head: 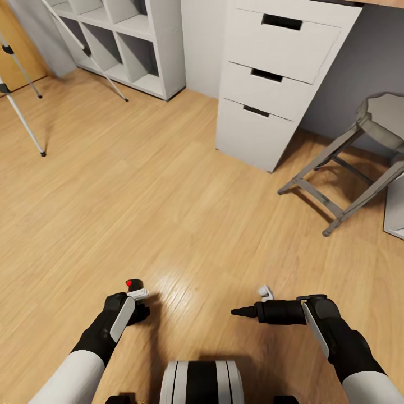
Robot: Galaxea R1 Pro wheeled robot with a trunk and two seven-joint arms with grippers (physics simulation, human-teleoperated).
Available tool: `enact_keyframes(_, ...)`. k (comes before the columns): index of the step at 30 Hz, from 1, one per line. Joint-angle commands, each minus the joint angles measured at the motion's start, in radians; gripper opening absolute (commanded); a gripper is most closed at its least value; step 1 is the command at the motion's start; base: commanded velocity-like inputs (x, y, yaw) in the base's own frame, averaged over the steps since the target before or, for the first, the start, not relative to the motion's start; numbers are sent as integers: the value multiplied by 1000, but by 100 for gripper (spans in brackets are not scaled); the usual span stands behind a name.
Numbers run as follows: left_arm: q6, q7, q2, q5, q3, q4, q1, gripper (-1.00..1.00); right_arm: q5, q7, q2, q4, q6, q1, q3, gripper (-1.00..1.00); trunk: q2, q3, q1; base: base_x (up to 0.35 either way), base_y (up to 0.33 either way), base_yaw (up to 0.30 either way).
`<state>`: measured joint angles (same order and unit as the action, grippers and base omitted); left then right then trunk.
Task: Attach the digital camera to the camera tripod in the bedroom.
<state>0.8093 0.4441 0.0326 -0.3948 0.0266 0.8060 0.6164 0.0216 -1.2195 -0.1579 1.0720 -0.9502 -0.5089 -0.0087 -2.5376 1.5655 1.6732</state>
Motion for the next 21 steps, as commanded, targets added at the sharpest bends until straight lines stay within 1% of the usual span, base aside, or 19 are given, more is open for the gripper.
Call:
enact_keyframes(1, 2, 8, 1, -10, 3, 1, 0, 100, 2, -2, 0, 0, -8, 0, -1, 100, -1, 5, 0, 0, 0, 0)
enact_keyframes(21, 7, 18, 0, -3, 1, -4, 0, 100, 0, -2, 0, 0, -8, 0, -1, 100, -5, 82, 9, 0, 0, 0)
